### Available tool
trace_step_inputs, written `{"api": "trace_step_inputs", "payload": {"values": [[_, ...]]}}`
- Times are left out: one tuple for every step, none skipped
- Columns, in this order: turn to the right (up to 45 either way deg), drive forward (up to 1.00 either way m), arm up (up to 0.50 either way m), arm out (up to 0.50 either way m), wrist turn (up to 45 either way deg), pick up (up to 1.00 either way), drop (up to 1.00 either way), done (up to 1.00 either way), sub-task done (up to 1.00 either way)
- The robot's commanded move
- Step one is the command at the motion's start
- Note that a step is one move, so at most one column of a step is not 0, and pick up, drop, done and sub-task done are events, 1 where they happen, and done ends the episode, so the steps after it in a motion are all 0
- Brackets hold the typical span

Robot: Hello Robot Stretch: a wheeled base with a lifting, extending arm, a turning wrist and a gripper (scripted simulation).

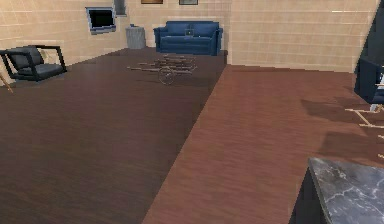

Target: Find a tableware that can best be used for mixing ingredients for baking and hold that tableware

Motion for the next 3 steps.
{"api": "trace_step_inputs", "payload": {"values": [[0.0,0.0,0.0,0.44,0.0,0.0,0.0,0.0,0.0],[0.0,0.0,0.0,0.0,45.0,0.0,0.0,0.0,0.0],[0.0,0.0,0.0,0.0,45.0,0.0,0.0,0.0,0.0]]}}
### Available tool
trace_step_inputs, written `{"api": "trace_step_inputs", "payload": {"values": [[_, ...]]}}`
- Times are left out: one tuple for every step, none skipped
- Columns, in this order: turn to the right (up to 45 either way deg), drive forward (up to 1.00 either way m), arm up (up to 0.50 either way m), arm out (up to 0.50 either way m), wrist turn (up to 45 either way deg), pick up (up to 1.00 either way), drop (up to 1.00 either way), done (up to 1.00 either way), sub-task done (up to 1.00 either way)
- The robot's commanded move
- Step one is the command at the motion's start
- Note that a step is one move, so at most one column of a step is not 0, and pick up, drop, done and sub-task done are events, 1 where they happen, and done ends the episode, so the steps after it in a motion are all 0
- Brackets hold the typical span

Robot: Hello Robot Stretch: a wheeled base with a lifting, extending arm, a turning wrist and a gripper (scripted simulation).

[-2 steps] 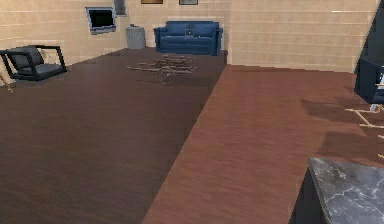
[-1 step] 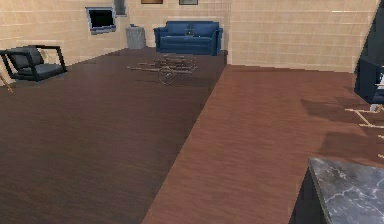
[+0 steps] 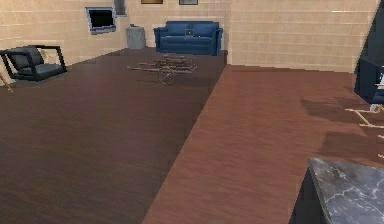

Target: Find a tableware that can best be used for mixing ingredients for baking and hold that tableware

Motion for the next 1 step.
{"api": "trace_step_inputs", "payload": {"values": [[0.0,0.0,0.0,0.0,45.0,0.0,0.0,0.0,0.0]]}}
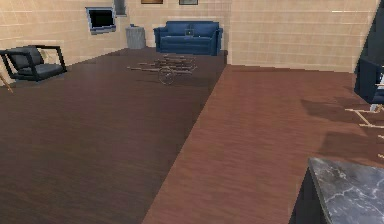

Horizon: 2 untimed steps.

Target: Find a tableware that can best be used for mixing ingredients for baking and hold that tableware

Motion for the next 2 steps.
{"api": "trace_step_inputs", "payload": {"values": [[0.0,0.0,0.0,0.0,6.0,0.0,0.0,0.0,0.0],[0.0,0.0,0.0,0.0,0.0,1.0,0.0,0.0,0.0]]}}
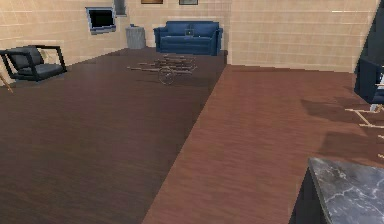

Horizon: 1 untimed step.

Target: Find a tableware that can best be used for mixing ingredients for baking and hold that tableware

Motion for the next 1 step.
{"api": "trace_step_inputs", "payload": {"values": [[0.0,0.0,0.0,0.0,0.0,0.0,0.0,1.0,0.0]]}}
